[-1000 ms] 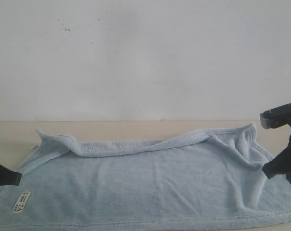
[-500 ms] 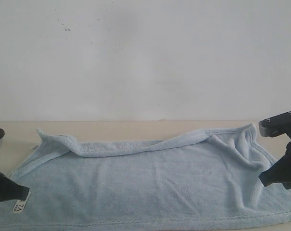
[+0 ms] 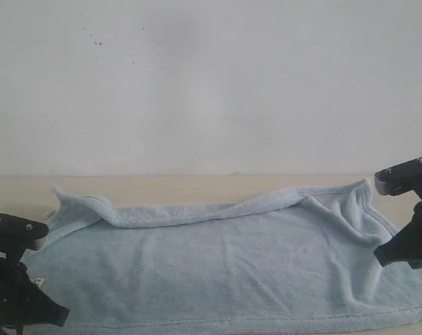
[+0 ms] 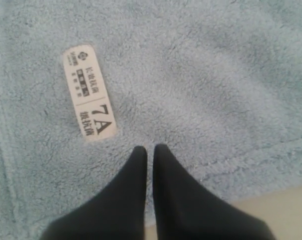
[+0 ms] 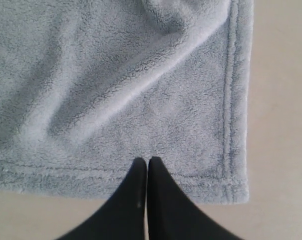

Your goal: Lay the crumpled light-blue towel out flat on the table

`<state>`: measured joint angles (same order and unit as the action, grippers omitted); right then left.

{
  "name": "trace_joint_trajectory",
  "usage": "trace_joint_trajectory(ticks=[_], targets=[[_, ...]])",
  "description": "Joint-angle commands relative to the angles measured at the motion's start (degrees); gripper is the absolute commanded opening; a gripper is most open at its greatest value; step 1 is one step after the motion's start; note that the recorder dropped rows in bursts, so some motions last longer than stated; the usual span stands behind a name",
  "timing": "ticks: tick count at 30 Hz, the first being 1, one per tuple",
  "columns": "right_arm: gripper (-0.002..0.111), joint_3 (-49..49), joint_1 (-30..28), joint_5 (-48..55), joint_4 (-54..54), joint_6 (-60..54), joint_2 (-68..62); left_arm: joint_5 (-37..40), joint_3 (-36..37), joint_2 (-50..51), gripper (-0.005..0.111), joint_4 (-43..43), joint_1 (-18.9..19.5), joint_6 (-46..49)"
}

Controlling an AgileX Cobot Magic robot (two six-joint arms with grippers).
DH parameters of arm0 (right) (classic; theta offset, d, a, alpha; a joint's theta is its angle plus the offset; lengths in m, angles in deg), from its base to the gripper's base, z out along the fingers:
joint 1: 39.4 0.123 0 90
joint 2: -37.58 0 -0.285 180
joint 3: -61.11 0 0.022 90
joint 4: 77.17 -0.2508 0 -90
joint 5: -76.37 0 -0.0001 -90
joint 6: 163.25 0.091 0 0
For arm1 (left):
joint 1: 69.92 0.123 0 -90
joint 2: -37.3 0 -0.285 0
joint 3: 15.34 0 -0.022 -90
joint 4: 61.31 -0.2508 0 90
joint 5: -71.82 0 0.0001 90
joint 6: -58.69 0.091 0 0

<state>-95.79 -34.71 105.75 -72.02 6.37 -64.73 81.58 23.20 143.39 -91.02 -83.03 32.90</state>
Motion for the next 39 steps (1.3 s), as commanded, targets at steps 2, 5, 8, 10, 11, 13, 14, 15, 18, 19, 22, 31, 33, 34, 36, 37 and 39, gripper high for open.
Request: trace_joint_trajectory(ticks=[2, 5, 8, 10, 11, 13, 14, 15, 18, 19, 22, 31, 33, 34, 36, 37, 39], targets=[[0.000, 0.26, -0.19, -0.18, 1.53, -0.25, 0.67, 0.92, -0.29, 0.09, 0.004, -2.53, -0.10, 0.21], [0.000, 0.26, -0.19, -0.06, 3.61, 0.43, -0.18, 0.91, -0.29, 0.09, 0.004, -2.65, -0.10, -0.17], [0.000, 0.26, -0.19, -1.38, 6.03, 3.88, -3.07, 0.91, -0.29, 0.09, 0.004, -2.65, -0.10, -0.17], [0.000, 0.26, -0.19, -3.28, 6.03, 3.98, -4.70, 0.79, -0.29, 0.09, 0.004, -2.65, -0.10, -0.19], [0.000, 0.26, -0.19, -3.96, 6.16, 4.32, -5.41, 0.79, -0.29, 0.09, 0.004, -2.65, -0.10, -0.19], [0.000, 0.26, -0.19, -5.22, 6.44, 4.32, -7.37, 0.79, -0.29, 0.09, 0.004, -2.65, -0.10, -0.19], [0.000, 0.13, -0.19, -5.66, 7.72, 4.52, -8.70, 0.79, -0.29, 0.09, 0.004, -2.12, -0.10, -0.30], [0.000, 0.13, -0.19, -6.26, 10.16, 6.09, -9.81, 0.52, -0.29, 0.09, 0.004, -1.99, -0.10, -1.29], [0.000, 0.13, -0.90, -7.30, 17.44, 13.96, -11.44, 0.52, -0.29, 0.09, 0.004, -2.24, -0.10, -1.49], [0.000, 0.13, -2.08, -8.22, 18.60, 16.17, -11.76, 0.06, -0.29, 0.09, 0.004, -2.23, -0.10, -1.49], [0.000, 0.13, -4.18, -8.34, 18.84, 15.77, -12.15, -0.72, -0.29, 0.09, 0.004, -2.23, -0.10, -1.49], [0.000, 0.13, -5.88, -10.84, 19.35, 14.99, -12.15, -0.34, -0.29, 2.44, 0.004, -2.66, -0.10, -1.49], [0.000, 0.13, -5.88, -11.42, 19.35, 14.87, -12.30, -0.34, -0.29, 3.20, 0.004, -2.66, -0.10, -1.49], [0.000, 0.13, -5.88, -11.54, 19.35, 14.74, -12.56, -0.34, -0.29, 3.39, 0.004, -2.66, -0.10, -1.49], [0.000, 0.13, -5.88, -11.54, 19.35, 14.74, -13.13, -0.34, -0.29, 3.32, 0.004, -2.66, -0.10, -1.49], [0.000, 0.13, -5.88, -11.54, 19.23, 14.74, -13.62, -0.34, -0.29, 3.32, 0.004, -2.66, -0.10, -1.49], [0.000, 0.13, -5.88, -11.54, 19.23, 14.51, -14.73, -0.34, -0.29, 3.32, 0.004, -2.66, -0.10, -1.49]])
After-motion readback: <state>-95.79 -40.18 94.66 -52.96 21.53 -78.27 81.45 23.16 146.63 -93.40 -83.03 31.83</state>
